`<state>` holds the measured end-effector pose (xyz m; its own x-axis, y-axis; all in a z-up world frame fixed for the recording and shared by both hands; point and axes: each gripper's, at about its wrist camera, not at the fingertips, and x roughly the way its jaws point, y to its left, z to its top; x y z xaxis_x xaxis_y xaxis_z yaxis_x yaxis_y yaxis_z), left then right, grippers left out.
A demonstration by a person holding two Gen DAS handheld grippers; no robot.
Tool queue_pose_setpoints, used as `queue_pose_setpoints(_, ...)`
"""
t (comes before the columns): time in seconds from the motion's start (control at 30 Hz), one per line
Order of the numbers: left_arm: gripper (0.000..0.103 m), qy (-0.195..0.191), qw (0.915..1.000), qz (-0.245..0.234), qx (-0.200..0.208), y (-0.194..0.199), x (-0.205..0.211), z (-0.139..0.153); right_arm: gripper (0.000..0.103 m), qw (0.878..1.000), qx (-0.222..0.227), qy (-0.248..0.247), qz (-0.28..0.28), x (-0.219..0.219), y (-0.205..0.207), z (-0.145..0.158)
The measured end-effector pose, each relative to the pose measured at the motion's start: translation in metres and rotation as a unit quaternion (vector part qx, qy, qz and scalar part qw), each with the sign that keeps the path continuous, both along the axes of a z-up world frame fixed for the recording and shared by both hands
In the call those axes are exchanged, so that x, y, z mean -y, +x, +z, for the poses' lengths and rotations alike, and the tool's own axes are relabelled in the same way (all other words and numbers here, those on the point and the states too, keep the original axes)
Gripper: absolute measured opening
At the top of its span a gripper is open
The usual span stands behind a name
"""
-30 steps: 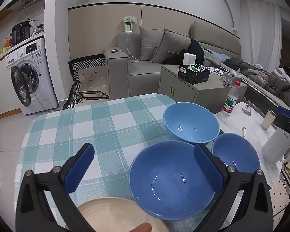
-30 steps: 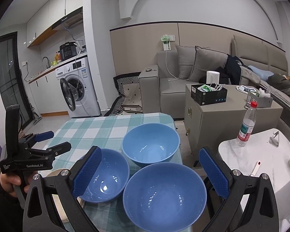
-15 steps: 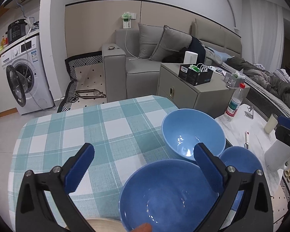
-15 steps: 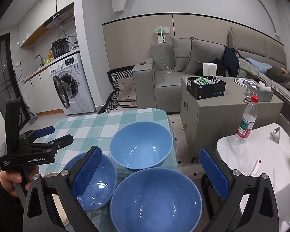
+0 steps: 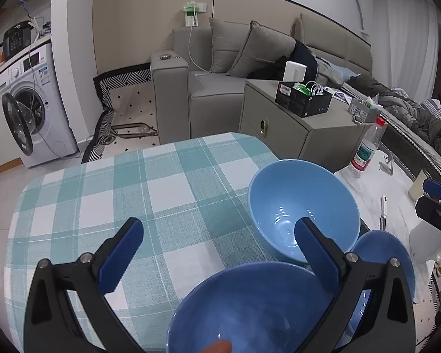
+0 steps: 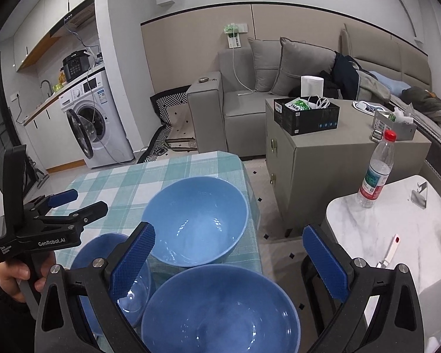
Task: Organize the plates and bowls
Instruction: 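Close both grippers on opposite sides of the blue bowl's rim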
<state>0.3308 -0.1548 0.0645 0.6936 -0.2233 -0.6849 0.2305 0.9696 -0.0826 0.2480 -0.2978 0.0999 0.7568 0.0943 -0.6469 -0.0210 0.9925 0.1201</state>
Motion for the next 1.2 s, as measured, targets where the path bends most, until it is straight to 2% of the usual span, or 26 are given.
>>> queue_pose_setpoints(0.43,0.103,0.018,0.9990,-0.016,-0.036,0.027,0.018,-0.029,0.102,0.999,-0.046,0.010,-0.014,0.012,0.039,-0.035)
queue_pose_setpoints(0.83,0.101,0.016,0.9967,-0.039,-0.070,0.042,0.027,-0.040,0.102,0.994,-0.104,0.023,-0.003,0.016,0.072,-0.069)
queue_pose_setpoints(1.03,0.090,0.015,0.9956,-0.049,-0.079,0.046,0.031,-0.045,0.100,0.993,-0.121,0.016,0.004,0.009,0.084,-0.082)
queue_pose_setpoints(1.1,0.081,0.013,0.9948,-0.056,-0.084,0.047,0.034,-0.047,0.095,0.992,-0.127,0.022,0.007,0.008,0.086,-0.085)
queue_pose_setpoints(1.17,0.078,0.013,0.9944,-0.058,-0.088,0.049,0.036,-0.049,0.083,0.990,-0.135,0.027,0.005,0.010,0.089,-0.090)
queue_pose_setpoints(1.2,0.072,0.012,0.9941,-0.060,-0.090,0.050,0.037,-0.050,0.082,0.990,-0.137,0.029,0.005,0.010,0.091,-0.091)
